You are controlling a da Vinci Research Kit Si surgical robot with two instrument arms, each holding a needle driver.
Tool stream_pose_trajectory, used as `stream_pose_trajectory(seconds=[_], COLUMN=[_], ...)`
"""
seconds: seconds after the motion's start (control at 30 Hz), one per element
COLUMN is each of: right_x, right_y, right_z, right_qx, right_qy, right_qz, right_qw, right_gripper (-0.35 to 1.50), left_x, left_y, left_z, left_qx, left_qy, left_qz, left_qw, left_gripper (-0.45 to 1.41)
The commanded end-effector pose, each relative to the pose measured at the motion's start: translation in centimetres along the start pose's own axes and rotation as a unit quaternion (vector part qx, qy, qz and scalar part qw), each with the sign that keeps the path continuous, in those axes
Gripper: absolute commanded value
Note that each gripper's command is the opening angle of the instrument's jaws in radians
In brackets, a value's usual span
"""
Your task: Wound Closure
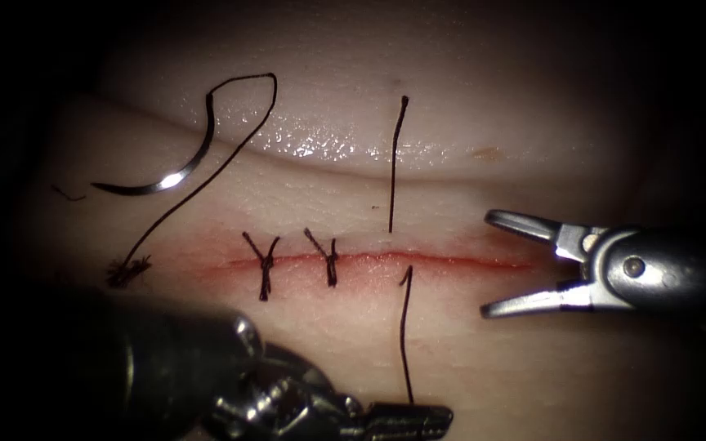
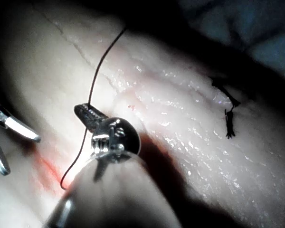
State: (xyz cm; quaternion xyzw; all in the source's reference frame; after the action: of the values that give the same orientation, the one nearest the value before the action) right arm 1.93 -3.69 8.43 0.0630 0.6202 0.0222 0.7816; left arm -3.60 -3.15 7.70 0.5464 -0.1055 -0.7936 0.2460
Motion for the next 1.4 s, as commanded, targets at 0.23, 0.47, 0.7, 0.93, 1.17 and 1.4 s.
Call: stream_pose_trajectory(seconds=[0.23,0.47,0.7,0.93,1.17,1.4], right_x=[-0.01,-0.07,-0.07,-0.07,-0.06,-0.09], right_y=[-0.07,-0.21,-0.33,-0.45,-0.42,-0.32], right_z=[0.37,0.56,0.75,0.83,0.80,0.77], right_qx=[0.033,0.060,0.078,0.093,0.090,0.080], right_qy=[0.023,0.020,0.021,0.025,0.016,0.001], right_qz=[-0.095,-0.161,-0.188,-0.198,-0.198,-0.196], right_qw=[0.995,0.985,0.979,0.975,0.976,0.977], right_gripper=[0.81,0.78,0.63,-0.13,-0.35,-0.35], left_x=[-0.04,-0.02,-0.02,-0.04,-0.07,-0.06], left_y=[-0.07,-0.12,-0.13,-0.15,-0.18,-0.15], left_z=[-0.08,-0.12,-0.10,-0.12,-0.14,-0.12], left_qx=[-0.002,-0.003,-0.002,-0.003,0.001,0.027], left_qy=[0.008,0.008,0.007,0.009,0.010,-0.002], left_qz=[-0.003,-0.003,-0.003,-0.004,-0.026,-0.066], left_qw=[1.000,1.000,1.000,1.000,1.000,0.997], left_gripper=[-0.45,-0.45,-0.45,-0.45,-0.15,1.03])
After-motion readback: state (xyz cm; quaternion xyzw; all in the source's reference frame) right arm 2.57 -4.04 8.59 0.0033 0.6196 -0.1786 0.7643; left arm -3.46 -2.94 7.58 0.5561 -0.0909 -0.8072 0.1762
